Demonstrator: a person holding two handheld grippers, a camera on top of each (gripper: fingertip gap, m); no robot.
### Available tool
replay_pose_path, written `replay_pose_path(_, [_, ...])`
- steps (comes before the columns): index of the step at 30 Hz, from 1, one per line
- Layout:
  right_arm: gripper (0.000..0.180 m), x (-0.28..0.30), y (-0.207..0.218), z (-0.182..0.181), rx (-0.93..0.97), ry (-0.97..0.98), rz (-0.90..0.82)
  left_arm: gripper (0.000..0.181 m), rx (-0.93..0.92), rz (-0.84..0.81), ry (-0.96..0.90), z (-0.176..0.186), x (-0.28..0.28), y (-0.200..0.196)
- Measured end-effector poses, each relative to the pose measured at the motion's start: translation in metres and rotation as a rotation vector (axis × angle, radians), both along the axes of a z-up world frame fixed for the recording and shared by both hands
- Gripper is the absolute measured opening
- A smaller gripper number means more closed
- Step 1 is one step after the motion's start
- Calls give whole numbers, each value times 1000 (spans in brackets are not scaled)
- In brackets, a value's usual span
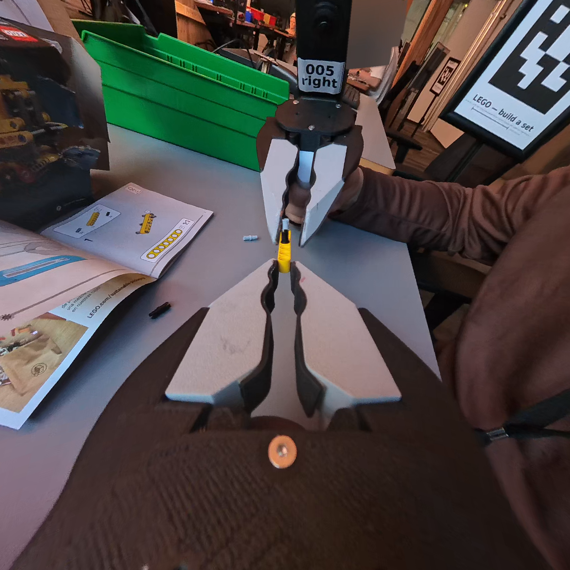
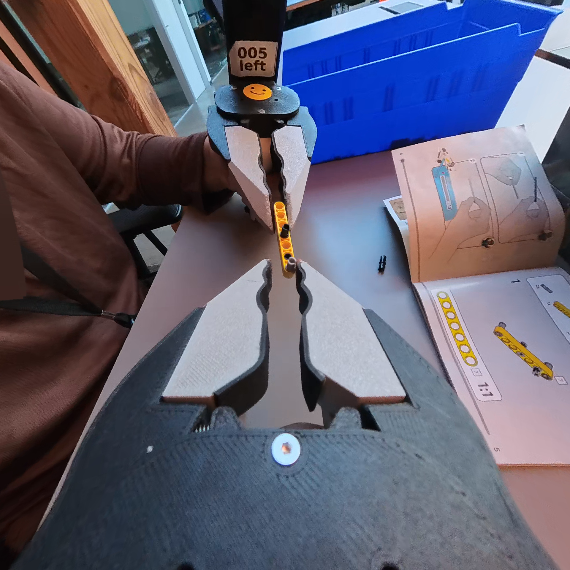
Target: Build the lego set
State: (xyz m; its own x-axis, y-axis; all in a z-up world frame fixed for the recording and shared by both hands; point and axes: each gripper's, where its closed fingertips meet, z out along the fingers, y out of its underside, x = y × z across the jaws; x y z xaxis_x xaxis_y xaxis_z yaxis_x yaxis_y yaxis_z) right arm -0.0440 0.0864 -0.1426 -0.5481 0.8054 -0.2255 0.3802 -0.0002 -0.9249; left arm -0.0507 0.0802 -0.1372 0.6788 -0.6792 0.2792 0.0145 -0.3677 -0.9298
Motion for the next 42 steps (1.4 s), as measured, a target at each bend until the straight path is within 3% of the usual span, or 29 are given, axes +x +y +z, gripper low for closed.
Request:
replay_pose_path(13, [5,1,-1,-2,8,-8,8,5,63,-2,35,4,5,0])
replay_pose_path(32, [5,-7,-20,15,-110,60,44,5,116,-18,-158,26,14,3])
replay_pose_path(34, [11,-6,-19,13,-99,47,50,5,103,-4,-168,25,11,5])
replay_pose_path(36, [22,-1,-9,8,-35,7,35,5,69,11,-186,23,6,8])
replay_pose_path(42, [21,11,35,35,-26,113,-120,5,-76,-18,-181,7,5,5])
